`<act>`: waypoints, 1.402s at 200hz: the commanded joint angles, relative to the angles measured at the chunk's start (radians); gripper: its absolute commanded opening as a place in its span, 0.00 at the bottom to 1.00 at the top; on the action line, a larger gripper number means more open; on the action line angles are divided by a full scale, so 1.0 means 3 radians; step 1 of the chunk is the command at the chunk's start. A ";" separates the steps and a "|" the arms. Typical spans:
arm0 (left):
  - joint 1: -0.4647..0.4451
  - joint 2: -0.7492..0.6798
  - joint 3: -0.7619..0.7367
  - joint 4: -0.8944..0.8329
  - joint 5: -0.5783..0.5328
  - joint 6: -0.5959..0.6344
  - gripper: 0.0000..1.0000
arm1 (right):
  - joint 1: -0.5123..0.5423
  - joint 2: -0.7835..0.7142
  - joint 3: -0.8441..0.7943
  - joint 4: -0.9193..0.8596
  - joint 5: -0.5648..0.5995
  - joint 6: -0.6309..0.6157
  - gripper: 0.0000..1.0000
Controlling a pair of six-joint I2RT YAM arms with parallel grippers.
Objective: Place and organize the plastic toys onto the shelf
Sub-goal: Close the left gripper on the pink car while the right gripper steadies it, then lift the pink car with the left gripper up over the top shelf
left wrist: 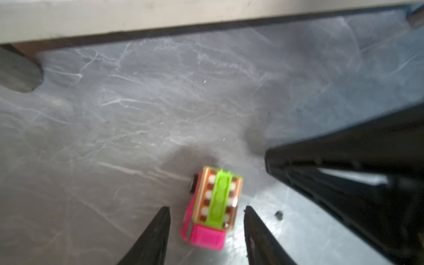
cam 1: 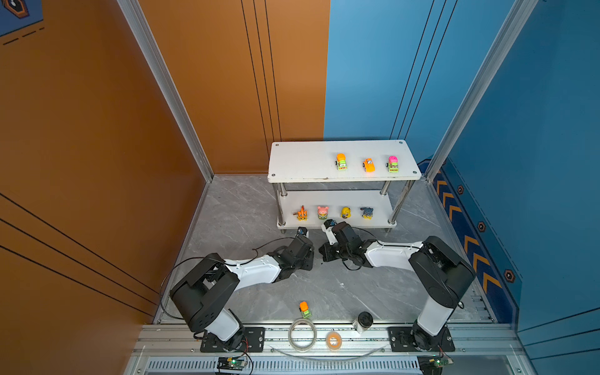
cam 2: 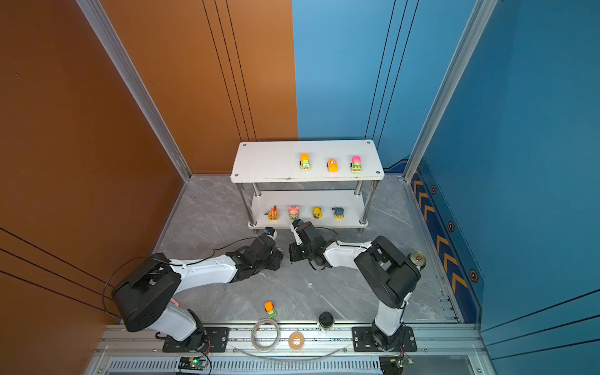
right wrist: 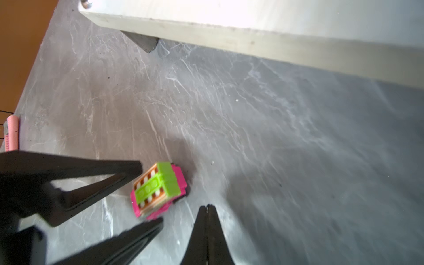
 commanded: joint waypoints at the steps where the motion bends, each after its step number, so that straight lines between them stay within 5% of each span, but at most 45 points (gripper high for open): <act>1: -0.0053 0.0097 0.0132 -0.0133 -0.0099 0.0089 0.38 | -0.0029 -0.0177 -0.0170 -0.0054 0.0077 0.0001 0.00; 24: -0.0085 0.0148 0.0210 -0.0239 -0.0175 0.0094 0.25 | -0.0029 -0.0336 -0.0311 -0.0090 0.0123 0.0002 0.00; 85: -0.0220 0.0052 0.0448 -0.0693 -0.0392 0.0090 0.18 | -0.0029 -0.0822 -0.0476 -0.0340 0.0263 -0.0081 0.00; 135: -0.0444 -0.0737 0.1329 -0.2116 -0.0940 0.0137 0.18 | -0.0031 -0.1188 -0.0634 -0.0446 0.0327 -0.0078 0.00; 174: -0.0490 -0.1113 0.2044 -0.2341 -0.1197 0.0364 0.14 | -0.0026 -0.1324 -0.0775 -0.0501 0.0344 -0.0044 0.00; 280: -0.0321 0.0206 0.4396 -0.2561 -0.1231 0.1296 0.10 | 0.0072 -0.1328 -0.1070 -0.0314 0.0338 0.0097 0.00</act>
